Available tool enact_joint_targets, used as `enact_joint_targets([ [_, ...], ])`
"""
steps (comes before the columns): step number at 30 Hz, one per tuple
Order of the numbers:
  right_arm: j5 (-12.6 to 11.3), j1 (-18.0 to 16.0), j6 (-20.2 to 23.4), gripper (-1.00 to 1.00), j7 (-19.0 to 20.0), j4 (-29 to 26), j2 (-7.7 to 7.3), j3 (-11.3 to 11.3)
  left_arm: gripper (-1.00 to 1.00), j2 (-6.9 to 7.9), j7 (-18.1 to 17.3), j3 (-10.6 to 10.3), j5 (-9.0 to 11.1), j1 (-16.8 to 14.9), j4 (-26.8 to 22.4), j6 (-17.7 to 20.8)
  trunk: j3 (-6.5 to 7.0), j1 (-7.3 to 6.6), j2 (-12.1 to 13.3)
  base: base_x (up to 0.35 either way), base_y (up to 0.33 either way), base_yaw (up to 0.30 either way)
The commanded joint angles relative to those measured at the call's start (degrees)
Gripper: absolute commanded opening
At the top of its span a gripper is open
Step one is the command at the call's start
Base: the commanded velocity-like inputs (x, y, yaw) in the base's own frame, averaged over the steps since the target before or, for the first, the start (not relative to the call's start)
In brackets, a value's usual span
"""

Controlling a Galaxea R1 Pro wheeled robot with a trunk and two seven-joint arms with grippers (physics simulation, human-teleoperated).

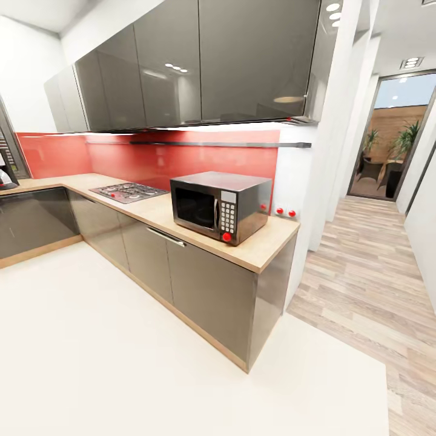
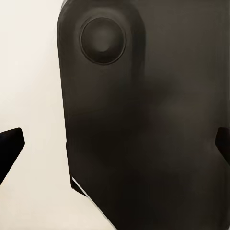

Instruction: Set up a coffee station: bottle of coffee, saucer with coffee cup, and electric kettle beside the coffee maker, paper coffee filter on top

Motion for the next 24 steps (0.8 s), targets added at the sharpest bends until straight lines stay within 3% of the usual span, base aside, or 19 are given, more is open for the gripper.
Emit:
enact_joint_targets([
  [1, 0.0, 0.0, 0.0, 1.0, 0.0, 0.0, 0.0, 0.0, 1.0, 0.0, 0.0, 0.0, 0.0, 0.0, 0.0, 0.0, -0.05, 0.0, 0.0, 0.0, 0.0, 0.0],
  [8, 0.0, 0.0, 0.0, 1.0, 0.0, 0.0, 0.0, 0.0, 1.0, 0.0, 0.0, 0.0, 0.0, 0.0, 0.0, 0.0, -0.05, 0.0, 0.0, 0.0, 0.0, 0.0],
  [15, 0.3, -2.3, -0.2, 1.0, 0.2, -2.2, -1.18, 0.1, 1.0, -1.49, -0.3, 0.4, 0.1, 2.3, -2.3, -0.2, -0.05, 0.0, 0.0, 0.0, 0.0, 0.0],
  [16, 0.3, -8.4, -0.3, 1.0, 0.3, -14.4, -1.85, 0.2, 1.0, -1.56, -0.3, 0.5, 0.2, 2.6, -19.5, -0.2, -0.05, 0.0, 0.0, 0.0, 0.0, 0.0],
  [24, 0.3, -8.6, -0.3, 1.0, 0.3, -15.1, -2.96, 0.2, 1.0, -1.65, -0.1, 0.9, 0.2, 2.7, -22.2, -0.5, -0.05, 0.0, 0.0, 0.0, 0.0, 0.066],
])
